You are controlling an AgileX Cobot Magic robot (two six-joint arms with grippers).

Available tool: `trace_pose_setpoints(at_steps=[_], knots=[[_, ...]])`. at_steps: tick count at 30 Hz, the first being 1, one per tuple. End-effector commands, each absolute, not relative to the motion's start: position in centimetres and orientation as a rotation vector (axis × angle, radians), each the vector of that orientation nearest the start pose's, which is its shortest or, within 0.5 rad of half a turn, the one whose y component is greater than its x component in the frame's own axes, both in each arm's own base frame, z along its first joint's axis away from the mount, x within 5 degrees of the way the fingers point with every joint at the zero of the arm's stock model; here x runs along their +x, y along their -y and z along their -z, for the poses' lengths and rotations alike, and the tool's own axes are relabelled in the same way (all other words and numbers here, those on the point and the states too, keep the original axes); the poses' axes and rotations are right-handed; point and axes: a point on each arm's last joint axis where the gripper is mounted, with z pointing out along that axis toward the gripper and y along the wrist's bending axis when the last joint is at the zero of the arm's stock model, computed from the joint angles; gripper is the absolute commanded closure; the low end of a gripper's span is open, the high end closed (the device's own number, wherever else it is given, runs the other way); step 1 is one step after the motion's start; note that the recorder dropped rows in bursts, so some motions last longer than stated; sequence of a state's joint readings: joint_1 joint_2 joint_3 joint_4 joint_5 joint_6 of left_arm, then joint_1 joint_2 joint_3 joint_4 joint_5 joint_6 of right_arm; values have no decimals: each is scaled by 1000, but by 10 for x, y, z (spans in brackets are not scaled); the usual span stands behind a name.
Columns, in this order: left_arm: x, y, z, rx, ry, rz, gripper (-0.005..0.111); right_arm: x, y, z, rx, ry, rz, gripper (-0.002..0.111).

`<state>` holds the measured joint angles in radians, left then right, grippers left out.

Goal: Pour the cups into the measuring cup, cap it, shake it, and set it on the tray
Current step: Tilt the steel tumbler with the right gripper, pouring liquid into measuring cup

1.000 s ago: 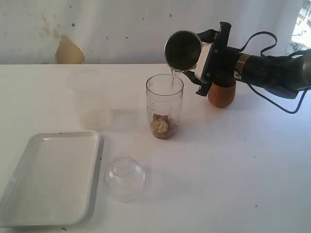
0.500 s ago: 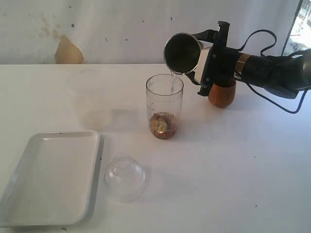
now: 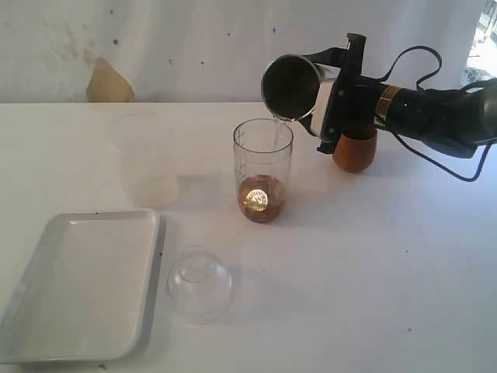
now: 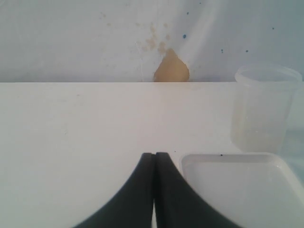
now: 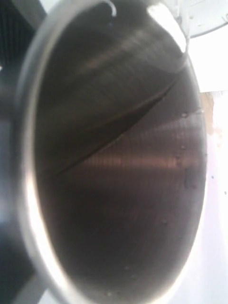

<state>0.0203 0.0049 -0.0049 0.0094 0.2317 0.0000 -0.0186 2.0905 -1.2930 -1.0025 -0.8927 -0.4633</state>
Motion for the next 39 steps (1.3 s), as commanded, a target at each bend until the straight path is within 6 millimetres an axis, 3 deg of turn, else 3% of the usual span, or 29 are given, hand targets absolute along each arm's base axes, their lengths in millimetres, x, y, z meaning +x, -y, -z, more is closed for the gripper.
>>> trace_pose_setpoints(at_steps=[1, 39], knots=[[55, -1, -192, -7, -1717, -22, 107, 447, -53, -208, -1301, -936, 365, 108], [55, -1, -192, -7, -1717, -22, 107, 447, -53, -208, -1317, -916, 390, 108]])
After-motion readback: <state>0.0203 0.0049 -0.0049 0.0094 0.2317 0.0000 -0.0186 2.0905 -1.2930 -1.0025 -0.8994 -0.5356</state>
